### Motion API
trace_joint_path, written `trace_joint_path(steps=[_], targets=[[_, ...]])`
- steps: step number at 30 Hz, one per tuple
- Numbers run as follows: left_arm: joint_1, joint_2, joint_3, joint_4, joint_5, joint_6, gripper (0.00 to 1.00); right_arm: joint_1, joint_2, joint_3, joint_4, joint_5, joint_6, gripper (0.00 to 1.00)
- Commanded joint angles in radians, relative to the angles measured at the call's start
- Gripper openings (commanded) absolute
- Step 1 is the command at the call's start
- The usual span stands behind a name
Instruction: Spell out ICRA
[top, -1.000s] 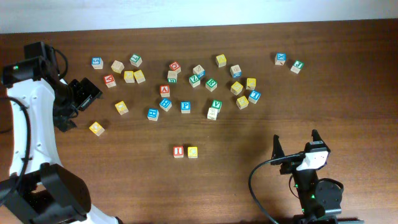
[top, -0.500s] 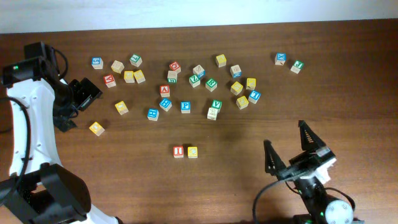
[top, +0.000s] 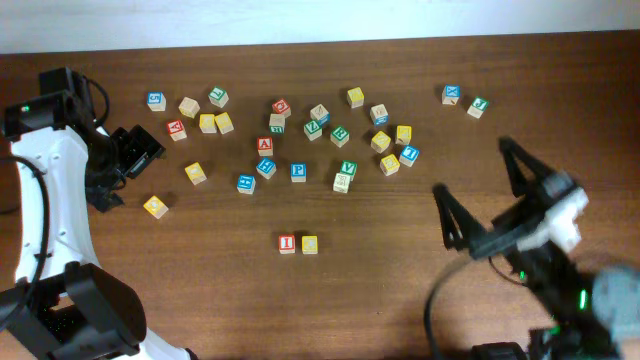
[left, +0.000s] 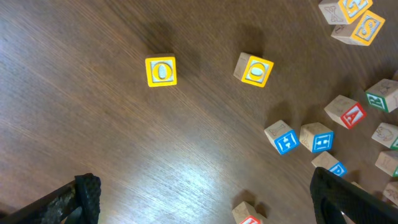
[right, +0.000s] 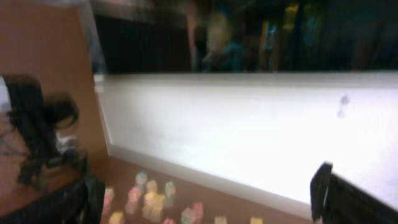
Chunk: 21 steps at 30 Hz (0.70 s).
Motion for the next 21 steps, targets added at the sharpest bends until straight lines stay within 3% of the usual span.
trace_joint_path(steps=[1,6,10,12,17,19,21], targets=[[-0.003,-0.014,0.008,0.0,0.007,-0.013,0.99,-0.006,0.268,0.305,-0.277,-0.11,-0.129,0.98],[-0.003,-0.014,0.008,0.0,0.007,-0.013,0.99,0.116,0.688,0.711,-0.632,-0.098,-0.149,0.98],[-0.003,-0.014,0.008,0.0,0.007,-0.013,0.99,0.251,1.028,1.026,-0.898,0.141,-0.156,0.98],[-0.003,-0.014,0.008,0.0,0.007,-0.013,0.99,0.258,1.199,1.159,-1.028,0.17,-0.151,0.98],[-0.003,-0.014,0.008,0.0,0.007,-0.013,0.99,0.258,1.445,1.196,-1.034,-0.307,-0.135,0.98],[-0.003,-0.014,0.008,0.0,0.007,-0.013,0.99,0.261,1.493,1.196,-0.96,-0.252,0.03,0.98],[-0.003,-0.014,0.008,0.0,0.007,-0.013,0.99,0.262,1.526,1.196,-0.919,-0.027,0.358,1.0]])
